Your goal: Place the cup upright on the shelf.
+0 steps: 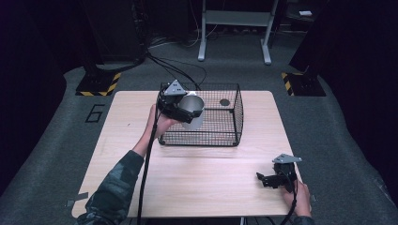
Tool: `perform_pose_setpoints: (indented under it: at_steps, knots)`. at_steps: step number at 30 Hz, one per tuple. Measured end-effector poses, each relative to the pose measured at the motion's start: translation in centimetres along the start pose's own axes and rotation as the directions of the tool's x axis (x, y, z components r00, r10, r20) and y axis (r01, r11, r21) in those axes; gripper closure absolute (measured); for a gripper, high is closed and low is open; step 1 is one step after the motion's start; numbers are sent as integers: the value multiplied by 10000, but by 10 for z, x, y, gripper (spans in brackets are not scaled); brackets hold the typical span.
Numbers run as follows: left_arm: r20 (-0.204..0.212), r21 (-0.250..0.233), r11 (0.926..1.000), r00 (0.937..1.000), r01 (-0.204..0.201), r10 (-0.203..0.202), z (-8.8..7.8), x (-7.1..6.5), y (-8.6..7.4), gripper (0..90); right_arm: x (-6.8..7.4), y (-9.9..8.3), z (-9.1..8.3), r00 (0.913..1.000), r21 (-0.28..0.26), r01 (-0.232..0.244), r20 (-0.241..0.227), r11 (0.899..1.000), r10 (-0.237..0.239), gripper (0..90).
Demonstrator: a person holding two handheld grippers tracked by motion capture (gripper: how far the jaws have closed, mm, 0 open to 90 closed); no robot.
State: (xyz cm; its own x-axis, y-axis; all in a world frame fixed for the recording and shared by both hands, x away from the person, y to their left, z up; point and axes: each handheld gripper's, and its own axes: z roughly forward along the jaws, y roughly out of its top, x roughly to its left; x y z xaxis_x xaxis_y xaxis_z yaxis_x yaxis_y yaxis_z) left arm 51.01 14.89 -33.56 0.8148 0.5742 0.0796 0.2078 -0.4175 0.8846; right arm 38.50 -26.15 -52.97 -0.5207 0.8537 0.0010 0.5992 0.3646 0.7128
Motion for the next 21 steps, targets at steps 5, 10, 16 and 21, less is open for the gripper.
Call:
perform_pose_setpoints:
  at_steps: [5,10,16,21]
  knots:
    - [-14,49,10000,10000,9,-9,9,3,4,65,0,0,0,10000,-25,-79,31,10000,79,0]
    - [55,-17,9998,9998,177,-177,18,8,5,65,0,0,0,10000,-36,-75,34,10000,75,0]
    - [-59,116,9992,9992,395,-394,33,16,2,65,0,0,0,10000,-39,-73,35,10000,73,0]
    - [-140,355,9989,9994,317,-312,44,17,3,65,1,0,0,9999,-52,-97,52,9999,97,0]
